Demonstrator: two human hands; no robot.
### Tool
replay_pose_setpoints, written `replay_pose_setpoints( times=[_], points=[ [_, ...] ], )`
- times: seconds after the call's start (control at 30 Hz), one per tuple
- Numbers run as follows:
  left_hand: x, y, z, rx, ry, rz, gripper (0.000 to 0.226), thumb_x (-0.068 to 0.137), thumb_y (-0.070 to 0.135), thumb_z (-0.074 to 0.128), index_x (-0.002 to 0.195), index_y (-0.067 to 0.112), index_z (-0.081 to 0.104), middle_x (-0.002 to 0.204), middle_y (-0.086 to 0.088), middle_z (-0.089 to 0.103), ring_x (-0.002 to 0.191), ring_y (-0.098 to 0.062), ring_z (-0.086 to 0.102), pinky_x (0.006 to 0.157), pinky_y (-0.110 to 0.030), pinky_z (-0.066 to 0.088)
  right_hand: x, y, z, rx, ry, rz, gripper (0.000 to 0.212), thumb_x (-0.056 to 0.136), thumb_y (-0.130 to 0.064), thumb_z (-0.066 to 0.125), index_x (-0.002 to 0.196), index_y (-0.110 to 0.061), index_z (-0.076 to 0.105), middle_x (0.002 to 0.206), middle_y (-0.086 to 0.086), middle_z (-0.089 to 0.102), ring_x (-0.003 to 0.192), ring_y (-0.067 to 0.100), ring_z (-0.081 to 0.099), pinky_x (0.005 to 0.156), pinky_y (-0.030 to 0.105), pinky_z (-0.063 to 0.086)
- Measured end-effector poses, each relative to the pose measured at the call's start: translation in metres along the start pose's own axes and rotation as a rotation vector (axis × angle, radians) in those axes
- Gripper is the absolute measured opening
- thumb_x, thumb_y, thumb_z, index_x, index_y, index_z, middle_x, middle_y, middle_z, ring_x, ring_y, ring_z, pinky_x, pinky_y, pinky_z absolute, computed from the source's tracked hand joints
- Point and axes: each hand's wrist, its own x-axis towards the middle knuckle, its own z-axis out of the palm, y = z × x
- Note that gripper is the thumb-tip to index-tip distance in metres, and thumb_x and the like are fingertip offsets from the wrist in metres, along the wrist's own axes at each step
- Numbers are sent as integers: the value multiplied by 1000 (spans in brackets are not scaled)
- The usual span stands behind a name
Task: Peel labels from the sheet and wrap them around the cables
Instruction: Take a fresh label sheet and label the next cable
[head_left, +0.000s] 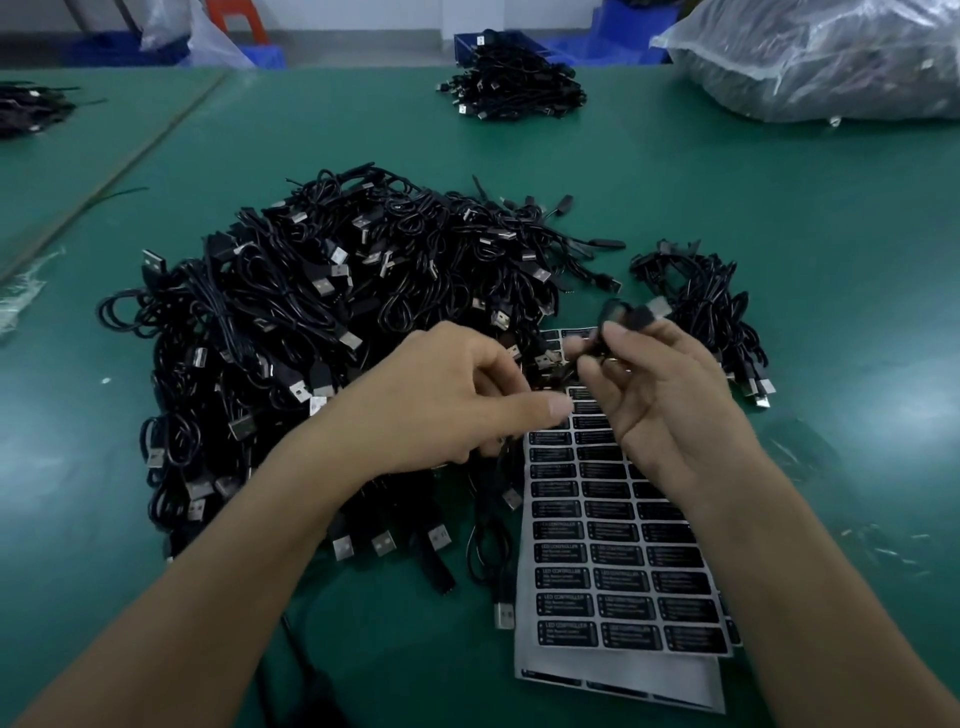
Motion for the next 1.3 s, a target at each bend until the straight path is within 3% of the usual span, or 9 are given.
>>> replay_pose_setpoints(
  times=[0.2,0.37,0.57,0.73,0.83,0.97,1.13,1.2,1.3],
  points=[
    [2,-5,-3,42,-47,15,23,93,42,65,83,23,76,68,4,73,50,-3,59,46,-11,40,3,-2,-12,223,107,-48,10,94,-1,59,103,-1,55,127,30,63,92,27,76,67,19,58],
    [5,-7,-4,-117,193,39,10,91,37,68,89,27,70,66,8,69,52,0,54,49,-14,45,4,-1,-19,51,199,-149,22,92,1,64,105,-12,51,86,9,70,76,24,72,63,27,58],
    [10,-8,-13,-758,619,49,20,80,31,77,93,18,71,70,6,71,60,-3,62,53,-15,49,-3,-8,-22,-377,56,-107,38,56,-18,83,86,-17,58,72,1,71,59,14,64,49,20,48],
    [15,-12,-6,-880,595,72,19,96,33,63,89,20,75,77,7,68,70,-4,59,64,-20,51,-7,-3,-23,-728,-154,-66,37,56,-27,86,81,-15,61,70,9,72,56,17,64,47,21,47],
    [15,-11,-4,-1021,510,121,28,103,33,52,88,17,69,83,3,70,80,-11,65,76,-27,56,-12,-1,-20,-910,-277,-37,24,68,-29,87,79,-18,69,74,10,74,60,21,66,63,31,58],
    [12,-6,-6,-1249,400,182,28,104,33,46,84,16,58,64,5,59,57,-7,59,67,-28,57,-12,6,-16,-1229,-277,-178,10,84,-42,76,86,-33,73,75,-3,74,69,20,67,69,32,54],
    [7,-4,-12,-909,512,293,37,108,36,37,91,25,69,55,10,35,47,-6,23,40,-16,26,0,-2,-19,-1364,139,-391,9,98,-25,63,105,-29,69,107,-12,71,91,1,63,79,11,47],
    [5,-1,-9,-679,578,342,38,109,34,35,95,26,70,56,12,34,48,-6,23,42,-16,24,11,-9,-20,-1569,203,-311,37,100,-27,59,136,-22,56,136,5,59,119,22,57,98,32,46],
    [7,2,1,-297,590,375,21,107,32,42,106,31,63,59,16,45,49,-2,38,46,-11,33,28,-13,-7,-1709,208,-78,61,98,-35,60,151,-22,33,148,12,46,128,37,48,103,50,41]
  ],
)
